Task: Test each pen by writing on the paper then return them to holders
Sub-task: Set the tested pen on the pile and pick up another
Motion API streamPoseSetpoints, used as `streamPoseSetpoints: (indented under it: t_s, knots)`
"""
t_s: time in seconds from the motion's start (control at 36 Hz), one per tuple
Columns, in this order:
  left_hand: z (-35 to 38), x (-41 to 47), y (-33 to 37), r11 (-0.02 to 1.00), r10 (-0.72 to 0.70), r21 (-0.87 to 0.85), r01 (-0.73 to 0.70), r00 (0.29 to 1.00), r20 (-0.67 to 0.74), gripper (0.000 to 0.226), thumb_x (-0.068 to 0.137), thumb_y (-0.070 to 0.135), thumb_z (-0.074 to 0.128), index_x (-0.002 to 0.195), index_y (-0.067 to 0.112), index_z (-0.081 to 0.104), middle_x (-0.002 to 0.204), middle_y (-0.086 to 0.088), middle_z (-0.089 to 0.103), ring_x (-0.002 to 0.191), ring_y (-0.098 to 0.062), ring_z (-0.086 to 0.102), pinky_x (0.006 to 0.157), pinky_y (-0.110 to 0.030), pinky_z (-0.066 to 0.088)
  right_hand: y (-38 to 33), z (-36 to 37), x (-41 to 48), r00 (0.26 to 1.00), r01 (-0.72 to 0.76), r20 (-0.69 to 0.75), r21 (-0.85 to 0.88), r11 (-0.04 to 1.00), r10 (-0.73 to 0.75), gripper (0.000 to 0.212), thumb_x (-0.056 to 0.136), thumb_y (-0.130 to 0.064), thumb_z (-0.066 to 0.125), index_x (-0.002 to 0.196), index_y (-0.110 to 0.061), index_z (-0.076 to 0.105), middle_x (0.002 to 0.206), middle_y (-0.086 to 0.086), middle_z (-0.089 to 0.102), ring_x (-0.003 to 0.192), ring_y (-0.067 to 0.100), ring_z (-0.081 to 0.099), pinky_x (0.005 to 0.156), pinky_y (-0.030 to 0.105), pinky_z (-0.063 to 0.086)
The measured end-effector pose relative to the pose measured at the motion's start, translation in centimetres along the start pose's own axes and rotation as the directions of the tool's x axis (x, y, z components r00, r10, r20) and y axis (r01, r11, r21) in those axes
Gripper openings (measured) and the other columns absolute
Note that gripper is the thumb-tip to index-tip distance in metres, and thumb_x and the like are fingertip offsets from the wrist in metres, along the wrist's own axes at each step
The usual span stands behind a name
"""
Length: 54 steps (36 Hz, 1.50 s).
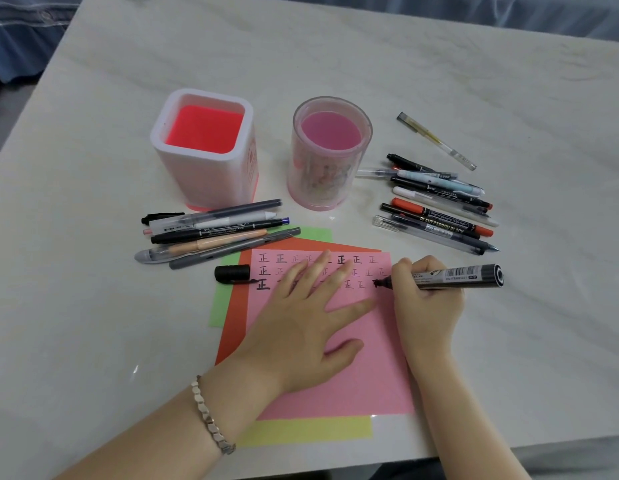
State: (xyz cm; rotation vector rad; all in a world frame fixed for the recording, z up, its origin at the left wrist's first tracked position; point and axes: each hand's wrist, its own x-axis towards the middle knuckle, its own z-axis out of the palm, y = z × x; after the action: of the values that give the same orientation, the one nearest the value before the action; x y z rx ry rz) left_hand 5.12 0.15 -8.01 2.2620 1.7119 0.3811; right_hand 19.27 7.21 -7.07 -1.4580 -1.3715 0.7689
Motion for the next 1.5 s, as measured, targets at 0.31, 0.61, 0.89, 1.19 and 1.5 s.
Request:
streamPoseSetpoints:
  t_s: [0.31,0.61,0.89,1.19,1.5]
  knots:
    - [-0.1,0.0,0.0,1.000,0.004,0.020,-0.004,1.000,0.000,0.048,0.086,0.053,0.038,0.132,0.042,0.046,0.149,-0.007,0.033,0.141,-0.033,0.020,0.109,-0.046,0.012,0.1,-0.1,0.0,0.999,-0.024,-0.042,0.036,0.999,0.025,0.025,0.069,-0.018,0.051,0.048,-0.018,0.038,0.041,-0.012,0.043,0.043,0.003,0.036,0.049,0.015,0.030]
    - [0.0,0.0,0.0,1.000,0.007,0.016,-0.007,1.000,-0.003,0.048,0.087,0.053,0.037,0.133,0.042,0.045,0.150,-0.006,0.032,0.141,-0.032,0.018,0.108,-0.047,0.012,0.1,0.1,-0.1,1.000,0.029,0.005,-0.078,0.997,-0.029,0.026,0.070,-0.022,0.052,0.049,-0.008,0.045,0.042,-0.006,0.042,0.045,0.008,0.042,0.048,0.015,0.032]
    - [0.2,0.0,-0.2,1.000,0.021,0.010,-0.020,0.999,-0.026,0.048,0.086,0.053,0.038,0.132,0.042,0.045,0.150,-0.006,0.032,0.141,-0.032,0.019,0.108,-0.047,0.013,-0.1,0.0,0.1,0.993,-0.066,-0.105,-0.062,0.996,0.059,0.024,0.068,-0.018,0.049,0.049,-0.011,0.036,0.041,-0.008,0.035,0.044,0.007,0.034,0.048,0.019,0.029]
    - [0.2,-0.3,-0.3,0.978,0.021,-0.202,-0.058,0.983,-0.182,0.039,0.089,0.034,0.045,0.122,0.020,0.060,0.138,-0.011,0.048,0.133,-0.025,0.034,0.111,-0.037,0.019,-1.5,-0.7,0.1,0.965,-0.191,-0.146,0.181,0.965,0.218,0.025,0.085,-0.015,0.059,0.062,-0.019,0.049,0.053,-0.014,0.051,0.048,-0.003,0.044,0.055,0.014,0.037]
    - [-4.5,-2.7,-3.2,0.979,-0.192,-0.019,0.202,0.892,-0.410,0.034,0.078,0.013,0.048,0.106,0.005,0.065,0.105,-0.007,0.063,0.095,-0.027,0.054,0.084,-0.035,0.039,-3.4,-3.1,-0.8,0.972,-0.225,0.089,0.091,0.970,0.217,0.019,0.085,-0.021,0.063,0.070,-0.016,0.052,0.046,-0.012,0.053,0.047,-0.005,0.050,0.054,0.011,0.039]
